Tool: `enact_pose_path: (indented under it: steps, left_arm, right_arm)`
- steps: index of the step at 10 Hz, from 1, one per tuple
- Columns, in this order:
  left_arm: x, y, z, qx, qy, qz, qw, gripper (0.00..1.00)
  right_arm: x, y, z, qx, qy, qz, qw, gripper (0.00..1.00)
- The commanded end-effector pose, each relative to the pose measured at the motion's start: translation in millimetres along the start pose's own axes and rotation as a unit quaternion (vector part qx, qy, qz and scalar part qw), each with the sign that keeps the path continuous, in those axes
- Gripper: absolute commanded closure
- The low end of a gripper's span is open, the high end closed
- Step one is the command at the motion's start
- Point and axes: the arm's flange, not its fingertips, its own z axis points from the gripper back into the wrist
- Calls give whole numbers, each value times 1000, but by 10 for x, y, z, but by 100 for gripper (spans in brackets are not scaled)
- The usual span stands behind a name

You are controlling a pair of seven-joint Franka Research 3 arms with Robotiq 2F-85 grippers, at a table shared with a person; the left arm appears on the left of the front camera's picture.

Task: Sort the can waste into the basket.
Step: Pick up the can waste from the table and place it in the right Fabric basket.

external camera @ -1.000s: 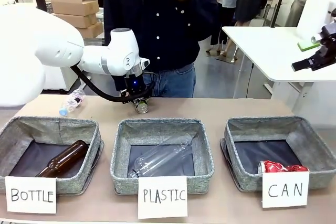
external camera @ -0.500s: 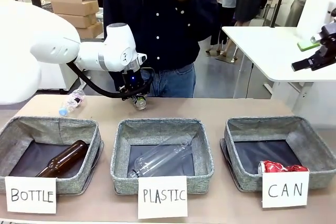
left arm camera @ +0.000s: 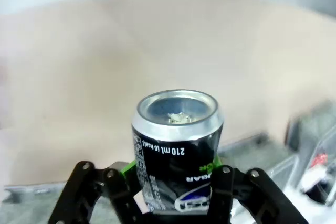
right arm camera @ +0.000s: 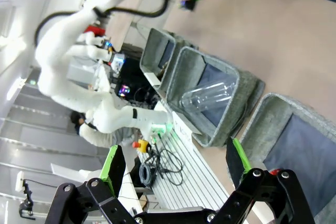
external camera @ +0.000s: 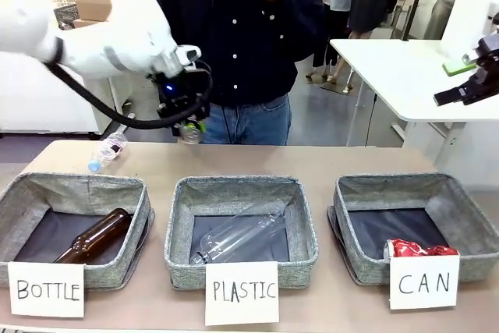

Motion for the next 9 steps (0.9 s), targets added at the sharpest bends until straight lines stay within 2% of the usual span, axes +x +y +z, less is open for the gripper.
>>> enact_pose_path:
  steps: [1,2,3,4,5,6,7,8,9]
  left_arm:
    - [-1215,233,656,-90,-15,-145,985,94]
    - [-1552,204,659,-74,1,-218,973,94]
    - [-1826,216,647,-76,41,-309,947,94]
    - [-1978,198,624,-115,60,-401,907,94]
    - [-2064,97,468,-99,56,-508,854,94]
    - [-2149,24,337,-80,90,-613,781,94]
    - [-2151,34,365,-85,67,-609,786,94]
    - [-2252,2,439,-86,74,-437,892,94]
    - [-2252,2,439,-86,74,-437,892,94]
  right_arm:
    - [-11,-2,-2,-2,2,11,1000,0]
    - [-11,-2,-2,-2,2,11,1000,0]
    - [-11,-2,-2,-2,2,11,1000,0]
    - [-11,-2,-2,-2,2,11,1000,0]
    - [-11,-2,-2,-2,2,11,1000,0]
    - [-11,-2,-2,-2,2,11,1000,0]
    - [-11,-2,-2,-2,2,11,1000,0]
    - [-11,-2,-2,-2,2,11,1000,0]
    - [-11,-2,-2,-2,2,11,1000,0]
